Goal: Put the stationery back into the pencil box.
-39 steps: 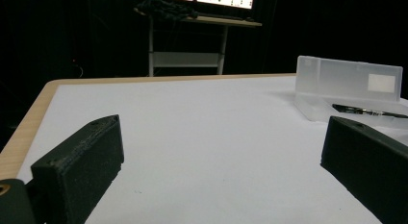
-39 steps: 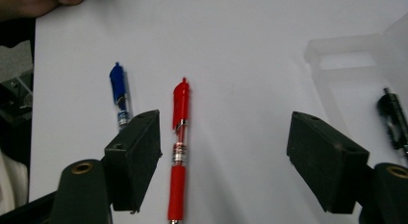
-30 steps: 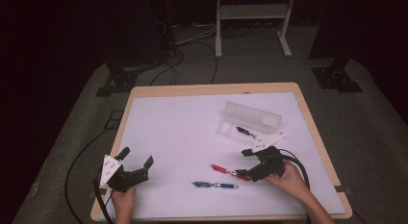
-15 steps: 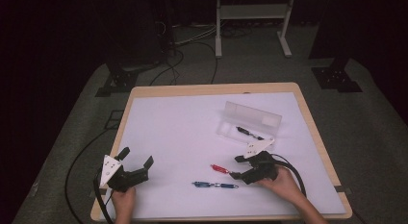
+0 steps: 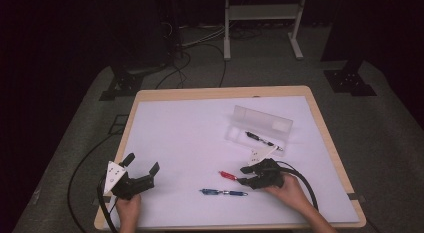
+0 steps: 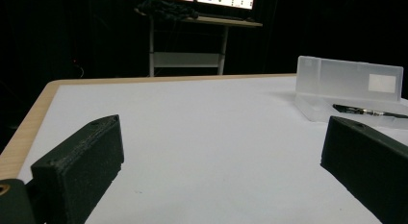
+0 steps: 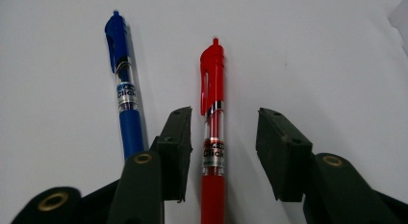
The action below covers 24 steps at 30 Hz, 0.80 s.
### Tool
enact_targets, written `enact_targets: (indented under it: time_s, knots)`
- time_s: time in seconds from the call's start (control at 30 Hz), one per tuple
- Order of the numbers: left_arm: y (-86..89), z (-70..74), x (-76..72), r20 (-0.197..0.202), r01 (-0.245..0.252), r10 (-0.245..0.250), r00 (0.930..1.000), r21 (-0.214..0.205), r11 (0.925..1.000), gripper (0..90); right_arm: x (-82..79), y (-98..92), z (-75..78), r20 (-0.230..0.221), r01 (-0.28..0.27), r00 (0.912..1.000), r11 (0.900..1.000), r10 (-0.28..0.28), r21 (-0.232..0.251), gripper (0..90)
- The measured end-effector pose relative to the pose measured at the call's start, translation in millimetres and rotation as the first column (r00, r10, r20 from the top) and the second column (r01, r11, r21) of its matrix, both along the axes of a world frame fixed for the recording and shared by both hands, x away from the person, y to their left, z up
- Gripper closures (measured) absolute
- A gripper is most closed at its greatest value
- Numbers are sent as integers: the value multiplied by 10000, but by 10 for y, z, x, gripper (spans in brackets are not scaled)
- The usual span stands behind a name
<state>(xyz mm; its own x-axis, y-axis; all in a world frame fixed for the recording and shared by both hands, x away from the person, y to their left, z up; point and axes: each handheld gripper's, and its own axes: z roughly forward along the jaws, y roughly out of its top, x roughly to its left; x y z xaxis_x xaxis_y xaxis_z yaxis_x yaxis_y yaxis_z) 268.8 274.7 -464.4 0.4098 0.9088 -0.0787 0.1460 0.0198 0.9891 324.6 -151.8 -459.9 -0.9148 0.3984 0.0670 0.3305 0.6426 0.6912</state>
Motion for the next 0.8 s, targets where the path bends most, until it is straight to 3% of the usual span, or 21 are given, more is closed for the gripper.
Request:
enact_targets:
  time_s: [0.6, 0.8]
  knots:
    - [1, 0, 1, -13, -7, 7, 10000, -12, 10000, 4, -25, 53, -64, -34, -315, 9995, 9987, 314, -393, 773]
    - [2, 0, 1, -5, 6, -6, 10000, -18, 10000, 4, -21, 48, -61, -195, -371, 9991, 9987, 364, -356, 783]
